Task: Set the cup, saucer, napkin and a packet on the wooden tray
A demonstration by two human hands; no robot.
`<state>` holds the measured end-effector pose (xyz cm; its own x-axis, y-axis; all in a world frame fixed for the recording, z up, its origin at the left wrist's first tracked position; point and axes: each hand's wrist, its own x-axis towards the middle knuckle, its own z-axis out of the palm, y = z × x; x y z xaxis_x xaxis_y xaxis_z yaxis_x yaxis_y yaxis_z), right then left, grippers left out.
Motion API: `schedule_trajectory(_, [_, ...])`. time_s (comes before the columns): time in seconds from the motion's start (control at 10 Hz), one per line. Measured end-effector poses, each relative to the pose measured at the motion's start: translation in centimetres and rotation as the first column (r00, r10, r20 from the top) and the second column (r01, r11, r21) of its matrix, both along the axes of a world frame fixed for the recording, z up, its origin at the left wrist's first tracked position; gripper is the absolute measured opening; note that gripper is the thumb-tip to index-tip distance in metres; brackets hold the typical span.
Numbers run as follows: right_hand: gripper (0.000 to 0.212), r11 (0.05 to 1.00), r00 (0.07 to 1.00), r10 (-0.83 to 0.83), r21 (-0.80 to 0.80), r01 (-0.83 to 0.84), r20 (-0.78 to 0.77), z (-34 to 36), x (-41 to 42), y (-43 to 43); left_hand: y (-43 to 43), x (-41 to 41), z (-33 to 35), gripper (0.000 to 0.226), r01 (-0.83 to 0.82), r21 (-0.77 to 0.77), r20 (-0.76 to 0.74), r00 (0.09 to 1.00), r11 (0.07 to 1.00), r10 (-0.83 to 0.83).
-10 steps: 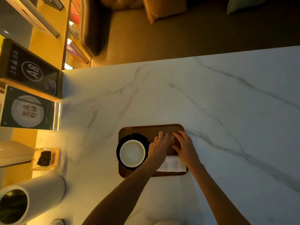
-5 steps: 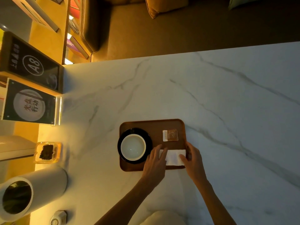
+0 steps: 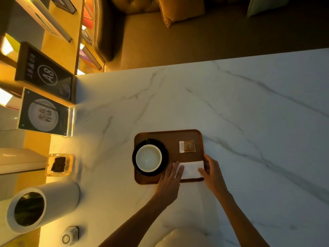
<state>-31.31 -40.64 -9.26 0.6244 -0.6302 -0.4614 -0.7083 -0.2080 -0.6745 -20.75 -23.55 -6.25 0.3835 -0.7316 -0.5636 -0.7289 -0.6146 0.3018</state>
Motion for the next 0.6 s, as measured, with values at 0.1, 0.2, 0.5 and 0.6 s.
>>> schedule_trajectory(0.1, [0.058, 0.993, 0.998, 0.032, -0.108, -0.037, -0.051, 0.9, 0.2, 0.5, 0.1, -0.1, 0.4, 0.078, -0.021, 0.019, 0.014, 1.000, 1.000, 0.021])
schedule_trajectory(0.2, [0.048, 0.962, 0.994, 0.099, -0.251, -0.106, -0.040, 2.0, 0.0, 1.5, 0.5, -0.3, 1.2, 0.077, 0.006, 0.017, 0.027, 1.000, 1.000, -0.006])
schedule_trajectory(0.5, [0.064, 0.799, 0.833, 0.448, -0.272, -0.536, -0.325, 2.7, -2.7, 2.4, 2.3, -0.4, 3.1, 0.072, 0.024, 0.063, 0.021, 0.999, 0.998, -0.025])
schedule_trajectory(0.6, [0.074, 0.817, 0.844, 0.423, -0.264, -0.512, -0.329, 4.1, -2.9, 2.6, 2.8, -0.6, 4.2, 0.070, -0.012, 0.046, 0.008, 1.000, 0.999, 0.011])
